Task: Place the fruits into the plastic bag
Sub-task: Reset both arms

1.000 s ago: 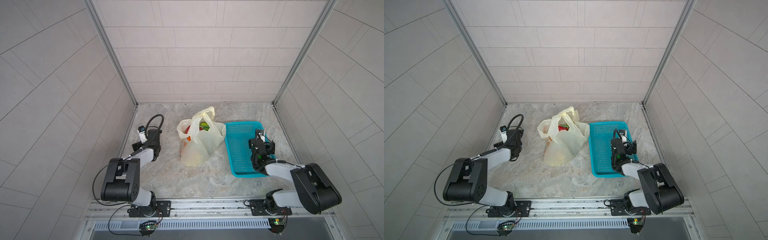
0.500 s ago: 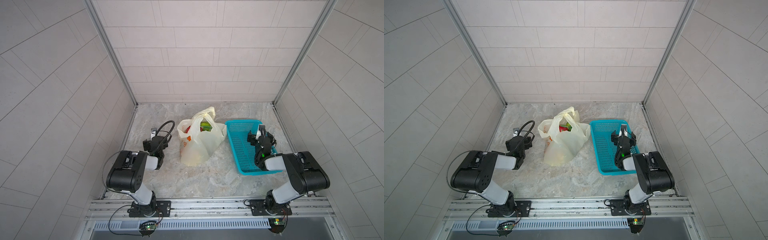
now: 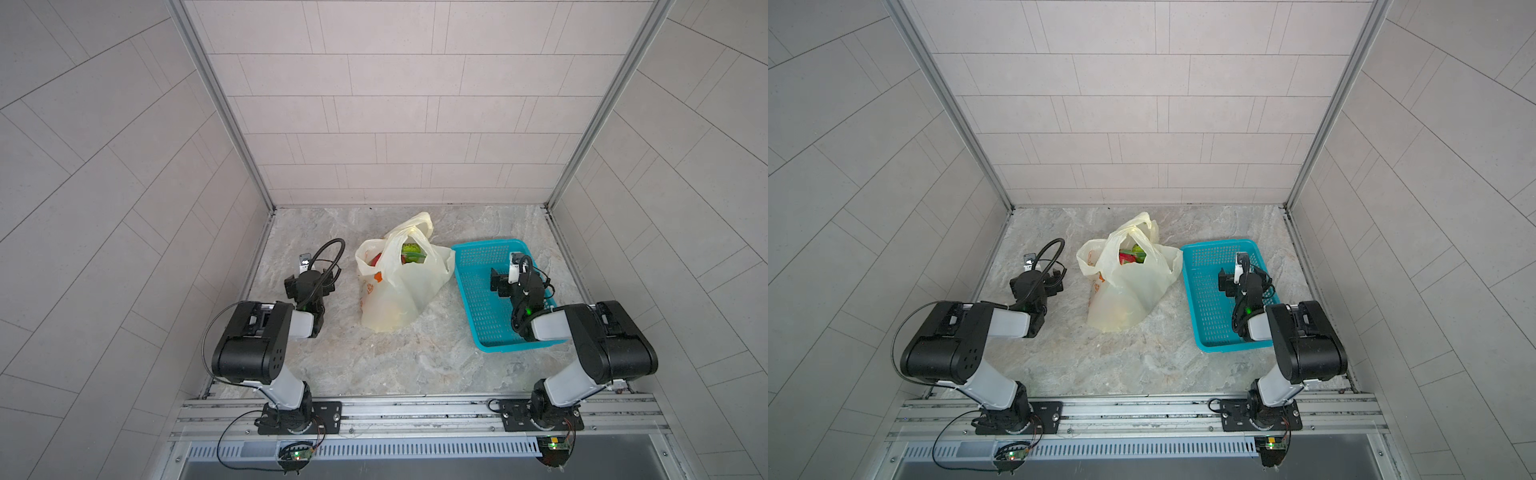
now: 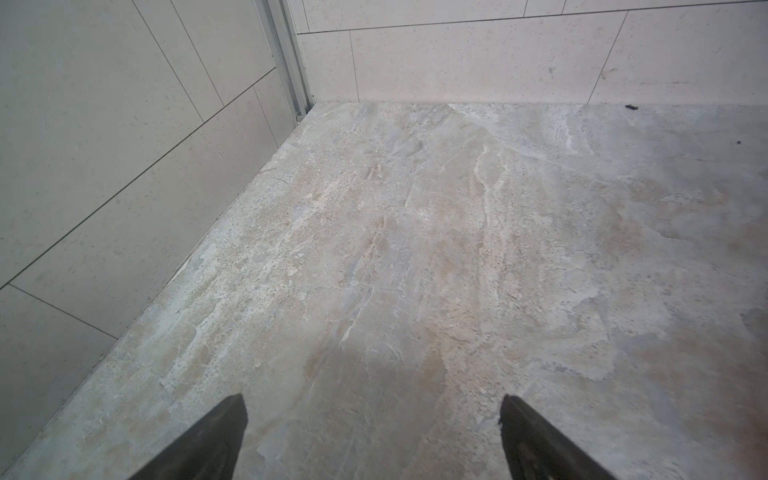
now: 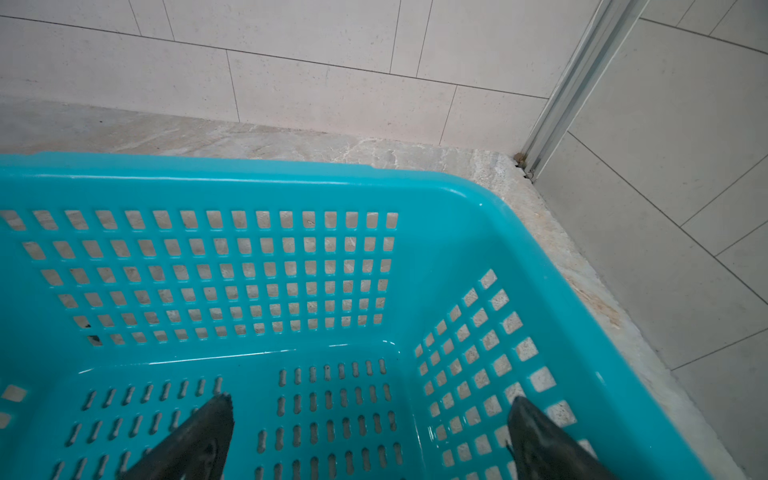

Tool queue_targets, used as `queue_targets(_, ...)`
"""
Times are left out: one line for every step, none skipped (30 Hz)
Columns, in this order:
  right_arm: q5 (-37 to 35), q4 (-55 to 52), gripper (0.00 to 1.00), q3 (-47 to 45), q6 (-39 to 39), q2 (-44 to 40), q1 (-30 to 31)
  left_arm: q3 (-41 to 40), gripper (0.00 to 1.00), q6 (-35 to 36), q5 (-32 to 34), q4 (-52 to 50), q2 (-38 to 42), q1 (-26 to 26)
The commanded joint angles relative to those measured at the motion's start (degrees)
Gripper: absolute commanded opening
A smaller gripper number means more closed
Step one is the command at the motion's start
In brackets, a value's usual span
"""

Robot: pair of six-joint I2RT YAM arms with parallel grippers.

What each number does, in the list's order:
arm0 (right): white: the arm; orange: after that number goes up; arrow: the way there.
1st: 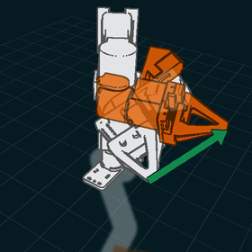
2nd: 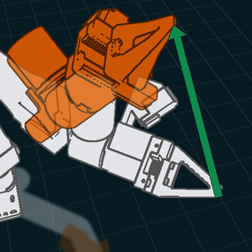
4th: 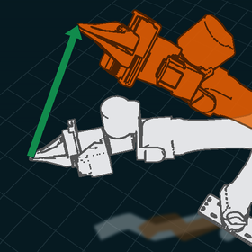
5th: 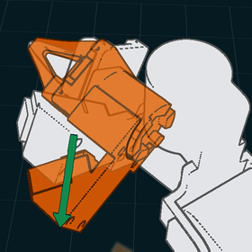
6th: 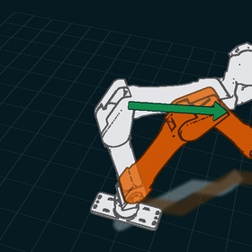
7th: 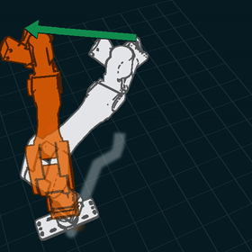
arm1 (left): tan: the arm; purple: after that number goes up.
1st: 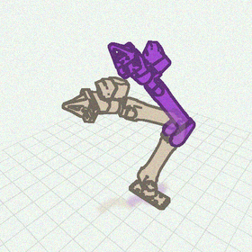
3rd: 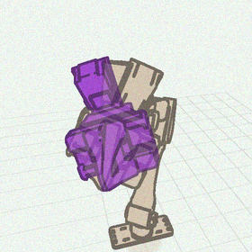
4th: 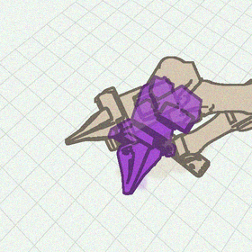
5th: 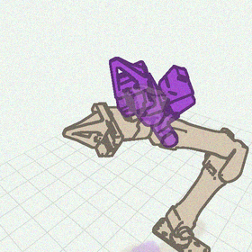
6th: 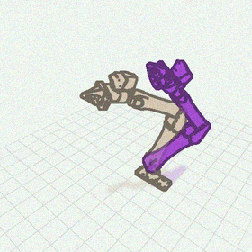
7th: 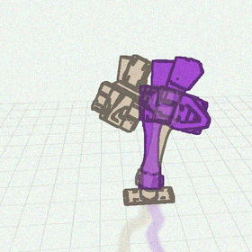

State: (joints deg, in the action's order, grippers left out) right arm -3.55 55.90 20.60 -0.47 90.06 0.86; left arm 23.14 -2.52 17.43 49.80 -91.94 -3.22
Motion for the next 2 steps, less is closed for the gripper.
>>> queue_targets(2.9,-1.1,0.99,0.8,-0.6,0.6,-1.0,0.6,1.00,0.2,-0.4,1.8,0.0,0.2)
queue_targets(3.0,-0.4,0.99,0.5,-0.7,0.6,-1.0,0.4,1.00,0.3,-0.5,2.0,0.3,0.1)
